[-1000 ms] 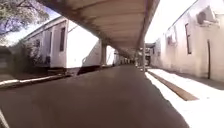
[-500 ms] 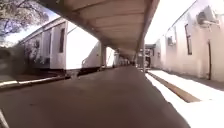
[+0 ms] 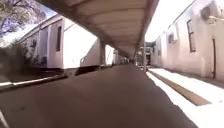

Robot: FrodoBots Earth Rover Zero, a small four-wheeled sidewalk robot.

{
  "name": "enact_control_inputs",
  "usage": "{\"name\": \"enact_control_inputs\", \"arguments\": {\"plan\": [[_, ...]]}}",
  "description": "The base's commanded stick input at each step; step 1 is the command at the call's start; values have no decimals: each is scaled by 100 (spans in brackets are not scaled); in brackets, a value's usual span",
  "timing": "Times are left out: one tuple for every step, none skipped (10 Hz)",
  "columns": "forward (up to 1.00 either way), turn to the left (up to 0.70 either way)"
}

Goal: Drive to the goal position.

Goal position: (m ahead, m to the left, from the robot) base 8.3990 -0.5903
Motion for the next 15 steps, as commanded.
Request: {"name": "enact_control_inputs", "arguments": {"plan": [[50, 0], [50, 0], [50, 0], [50, 0], [50, 0], [50, -50], [50, -50], [50, -41], [50, -20], [50, 0], [50, 0], [50, 0], [50, 0], [50, 0], [50, 0]]}}
